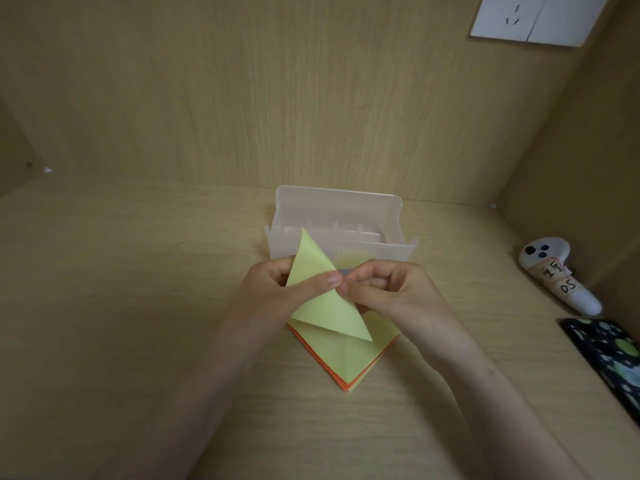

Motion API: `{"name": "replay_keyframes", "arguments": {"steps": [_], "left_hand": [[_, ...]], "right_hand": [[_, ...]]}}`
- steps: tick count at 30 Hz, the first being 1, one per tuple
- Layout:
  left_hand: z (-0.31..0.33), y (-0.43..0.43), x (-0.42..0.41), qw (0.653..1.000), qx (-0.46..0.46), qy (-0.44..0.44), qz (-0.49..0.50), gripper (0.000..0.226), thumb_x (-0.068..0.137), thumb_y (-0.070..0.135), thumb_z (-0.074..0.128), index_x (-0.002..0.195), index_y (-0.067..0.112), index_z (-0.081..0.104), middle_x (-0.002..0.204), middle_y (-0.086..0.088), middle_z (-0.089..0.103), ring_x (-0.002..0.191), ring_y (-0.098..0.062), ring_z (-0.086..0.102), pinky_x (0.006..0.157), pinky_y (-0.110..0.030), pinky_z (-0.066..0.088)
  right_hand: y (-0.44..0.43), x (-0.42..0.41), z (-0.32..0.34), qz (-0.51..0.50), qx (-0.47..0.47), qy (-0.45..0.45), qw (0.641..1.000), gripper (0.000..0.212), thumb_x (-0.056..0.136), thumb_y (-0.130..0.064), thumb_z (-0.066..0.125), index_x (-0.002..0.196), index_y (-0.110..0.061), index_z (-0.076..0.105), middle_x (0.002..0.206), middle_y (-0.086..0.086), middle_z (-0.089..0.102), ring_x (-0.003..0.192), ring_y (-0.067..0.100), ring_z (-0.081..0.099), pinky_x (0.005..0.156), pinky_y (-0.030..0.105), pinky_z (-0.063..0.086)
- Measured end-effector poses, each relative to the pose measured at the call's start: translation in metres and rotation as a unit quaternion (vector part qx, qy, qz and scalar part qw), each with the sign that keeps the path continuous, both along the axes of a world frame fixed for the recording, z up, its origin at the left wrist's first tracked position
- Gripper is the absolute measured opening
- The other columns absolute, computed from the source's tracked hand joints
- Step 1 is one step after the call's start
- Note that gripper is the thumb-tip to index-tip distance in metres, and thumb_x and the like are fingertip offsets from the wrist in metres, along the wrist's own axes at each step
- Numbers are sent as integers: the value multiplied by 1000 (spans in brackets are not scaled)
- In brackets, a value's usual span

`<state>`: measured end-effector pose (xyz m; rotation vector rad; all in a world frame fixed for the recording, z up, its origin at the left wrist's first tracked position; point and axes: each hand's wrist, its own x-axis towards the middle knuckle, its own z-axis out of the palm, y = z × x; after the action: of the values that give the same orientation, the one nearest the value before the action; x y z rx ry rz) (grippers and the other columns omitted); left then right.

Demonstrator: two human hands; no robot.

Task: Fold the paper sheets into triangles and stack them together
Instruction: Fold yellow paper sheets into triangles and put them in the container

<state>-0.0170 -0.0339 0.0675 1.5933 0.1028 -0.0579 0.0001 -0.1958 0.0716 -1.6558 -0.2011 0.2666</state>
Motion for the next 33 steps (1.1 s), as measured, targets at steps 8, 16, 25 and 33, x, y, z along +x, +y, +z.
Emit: {"name": "replay_keyframes", "arguments": {"steps": [8,16,25,33], "left_hand": [[-4,-3,-2,998,-13,0,60,8,71,26,78,66,21,75,71,-1,74,62,-8,67,52,-17,49],[-1,-7,-7,992,-26,-21,120,9,74,21,76,67,17,72,62,6,71,53,1,63,46,-11,44],[1,-1,-5,984,-24,-9,178,13,74,27,76,68,16,71,60,9,70,52,2,62,44,-10,43],[8,14,-2,969,-44,-18,244,16,75,29,75,70,15,70,58,11,69,53,-2,62,45,-11,44]], "right_hand": [[1,-3,-3,-10,-16,15,1000,13,77,-13,73,82,-1,72,76,14,73,64,15,64,61,22,50],[-4,-6,-2,-10,-27,6,1000,13,81,-13,69,76,-2,71,66,11,70,61,17,57,58,23,45],[-14,-11,-4,12,-25,-8,1000,13,85,-10,64,83,2,68,72,11,74,65,11,67,61,20,51],[-32,-12,-11,-39,-34,-33,998,13,86,-5,61,76,0,66,68,11,72,58,10,65,54,21,49]]}}
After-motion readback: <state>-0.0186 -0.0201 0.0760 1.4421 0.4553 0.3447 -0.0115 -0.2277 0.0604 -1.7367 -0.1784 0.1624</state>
